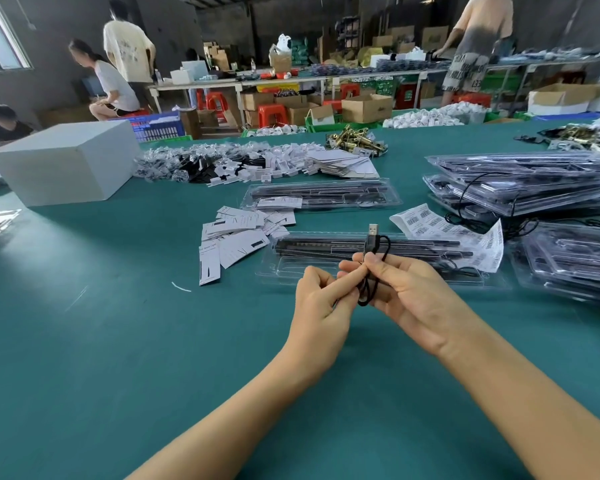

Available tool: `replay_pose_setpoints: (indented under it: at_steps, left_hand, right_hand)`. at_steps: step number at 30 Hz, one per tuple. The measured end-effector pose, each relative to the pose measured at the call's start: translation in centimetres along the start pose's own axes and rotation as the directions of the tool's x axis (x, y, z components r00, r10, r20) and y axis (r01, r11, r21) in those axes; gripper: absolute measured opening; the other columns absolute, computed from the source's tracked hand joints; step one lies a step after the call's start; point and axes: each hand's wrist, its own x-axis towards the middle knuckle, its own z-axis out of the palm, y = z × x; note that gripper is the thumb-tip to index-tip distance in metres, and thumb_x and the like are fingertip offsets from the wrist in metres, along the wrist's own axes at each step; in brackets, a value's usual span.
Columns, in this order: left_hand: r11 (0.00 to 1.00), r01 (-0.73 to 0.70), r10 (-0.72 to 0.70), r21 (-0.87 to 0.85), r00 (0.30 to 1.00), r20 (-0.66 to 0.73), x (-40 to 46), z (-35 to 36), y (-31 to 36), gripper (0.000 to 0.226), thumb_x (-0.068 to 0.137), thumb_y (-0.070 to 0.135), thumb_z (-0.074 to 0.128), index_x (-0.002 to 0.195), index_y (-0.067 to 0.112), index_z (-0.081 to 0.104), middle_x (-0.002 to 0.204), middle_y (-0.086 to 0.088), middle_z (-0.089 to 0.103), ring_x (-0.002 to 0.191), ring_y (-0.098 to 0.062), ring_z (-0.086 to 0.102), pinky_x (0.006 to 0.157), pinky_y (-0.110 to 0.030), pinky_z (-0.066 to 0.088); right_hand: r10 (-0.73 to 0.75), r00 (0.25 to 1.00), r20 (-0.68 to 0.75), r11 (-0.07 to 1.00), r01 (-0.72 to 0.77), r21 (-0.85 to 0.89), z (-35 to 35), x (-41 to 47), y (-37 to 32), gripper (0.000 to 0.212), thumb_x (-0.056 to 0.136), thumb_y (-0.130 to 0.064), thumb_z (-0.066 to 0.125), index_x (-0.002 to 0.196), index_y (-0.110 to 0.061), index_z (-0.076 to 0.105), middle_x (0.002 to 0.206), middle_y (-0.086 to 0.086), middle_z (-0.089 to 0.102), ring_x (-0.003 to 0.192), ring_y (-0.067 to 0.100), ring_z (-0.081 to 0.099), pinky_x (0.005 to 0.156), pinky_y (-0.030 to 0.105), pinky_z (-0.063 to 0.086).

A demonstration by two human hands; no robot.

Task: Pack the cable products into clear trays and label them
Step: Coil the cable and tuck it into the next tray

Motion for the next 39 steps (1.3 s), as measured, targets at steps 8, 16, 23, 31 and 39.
replay_pose_setpoints:
  at_steps: [8, 16, 23, 31, 39]
  left_hand:
    - [0.816, -0.306, 0.332, 0.490, 0.943, 0.035, -0.6, 0.1, -0.4, 0.037, 0.085, 0.006, 0.058, 0.120, 0.013, 0.067, 0.095, -0.007, 0.059, 0.082, -0.029, 0.050, 0.077, -0.038, 0.047]
    - [0.932, -0.274, 0.286, 0.238, 0.958, -0.016, -1.3, 0.4, -0.6, 0.045, 0.089, 0.005, 0.060, 0.133, 0.006, 0.053, 0.115, -0.001, 0.062, 0.104, -0.015, 0.060, 0.092, -0.026, 0.047]
    - [0.869, -0.205, 0.219, 0.451, 0.976, 0.022, -1.0, 0.2, -1.0, 0.016, 0.090, 0.019, 0.056, 0.099, 0.014, 0.070, 0.085, 0.004, 0.066, 0.080, -0.022, 0.062, 0.085, -0.042, 0.043]
    - [0.816, -0.296, 0.287, 0.496, 0.953, 0.096, -0.3, -0.6, -1.9, 0.011, 0.086, 0.023, 0.061, 0.086, 0.018, 0.071, 0.078, 0.007, 0.061, 0.083, -0.022, 0.050, 0.081, -0.036, 0.034]
    - [0.812, -0.413, 0.433, 0.412, 0.900, 0.049, 0.4, -1.3, -1.8, 0.010, 0.083, 0.023, 0.068, 0.086, 0.020, 0.077, 0.078, 0.006, 0.061, 0.082, -0.016, 0.042, 0.068, -0.044, 0.041]
  right_hand:
    - [0.047, 0.999, -0.020, 0.997, -0.046, 0.055, 0.4, -0.1, 0.6, 0.021, 0.100, -0.012, 0.044, 0.105, 0.000, 0.061, 0.086, 0.011, 0.069, 0.072, 0.015, 0.069, 0.055, 0.018, 0.051]
    - [0.062, 0.988, -0.143, 0.990, -0.043, 0.136, -0.6, 0.8, 0.3, 0.027, 0.102, -0.015, 0.039, 0.087, -0.007, 0.059, 0.066, 0.002, 0.067, 0.058, 0.010, 0.066, 0.060, 0.023, 0.053]
    - [0.081, 0.975, -0.206, 0.968, -0.028, 0.249, -1.7, 1.5, -0.7, 0.027, 0.102, -0.016, 0.040, 0.083, -0.005, 0.056, 0.052, 0.000, 0.053, 0.047, 0.011, 0.055, 0.066, 0.029, 0.049]
    - [0.203, 0.975, -0.087, 0.951, -0.217, -0.219, -3.2, 1.1, -1.5, 0.027, 0.102, -0.020, 0.041, 0.086, -0.006, 0.057, 0.055, -0.003, 0.049, 0.045, 0.007, 0.045, 0.048, 0.023, 0.049]
    - [0.354, 0.930, 0.101, 0.807, -0.249, -0.536, -3.0, 0.5, -0.8, 0.026, 0.100, -0.021, 0.046, 0.082, -0.007, 0.059, 0.063, 0.004, 0.060, 0.046, 0.009, 0.050, 0.049, 0.022, 0.049]
